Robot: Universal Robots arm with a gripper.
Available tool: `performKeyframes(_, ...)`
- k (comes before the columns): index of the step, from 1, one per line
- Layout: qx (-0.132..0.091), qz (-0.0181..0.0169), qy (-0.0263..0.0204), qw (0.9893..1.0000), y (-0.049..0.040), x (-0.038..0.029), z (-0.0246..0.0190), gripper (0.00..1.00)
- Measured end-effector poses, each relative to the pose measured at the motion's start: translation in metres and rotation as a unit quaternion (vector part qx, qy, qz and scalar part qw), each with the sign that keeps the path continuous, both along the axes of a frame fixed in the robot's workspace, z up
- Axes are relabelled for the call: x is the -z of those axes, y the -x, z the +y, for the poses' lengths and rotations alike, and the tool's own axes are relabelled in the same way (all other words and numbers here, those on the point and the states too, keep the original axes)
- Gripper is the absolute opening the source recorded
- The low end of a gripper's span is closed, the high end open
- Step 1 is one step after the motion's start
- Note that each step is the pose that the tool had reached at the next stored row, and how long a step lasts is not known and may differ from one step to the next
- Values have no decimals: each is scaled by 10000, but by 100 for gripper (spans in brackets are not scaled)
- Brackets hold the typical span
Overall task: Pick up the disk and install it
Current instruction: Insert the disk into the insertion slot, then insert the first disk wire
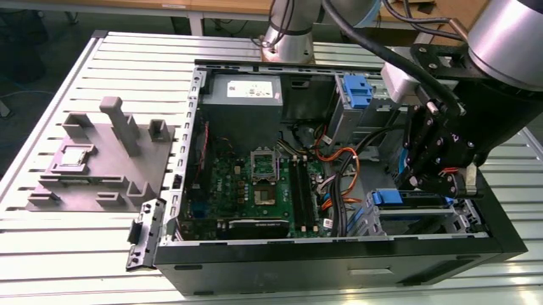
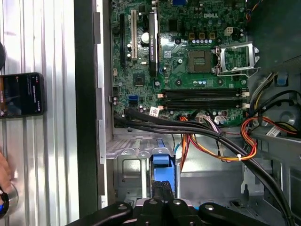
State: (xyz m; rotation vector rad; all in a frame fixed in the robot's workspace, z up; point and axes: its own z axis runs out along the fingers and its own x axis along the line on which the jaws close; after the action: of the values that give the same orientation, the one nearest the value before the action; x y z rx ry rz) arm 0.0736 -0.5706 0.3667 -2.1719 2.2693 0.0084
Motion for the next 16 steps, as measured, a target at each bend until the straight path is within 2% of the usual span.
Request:
performKeyframes(11, 0, 0, -1, 10000, -10, 11, 0, 10)
performKeyframes(16, 0, 0, -1, 10000, -72, 12, 0, 10)
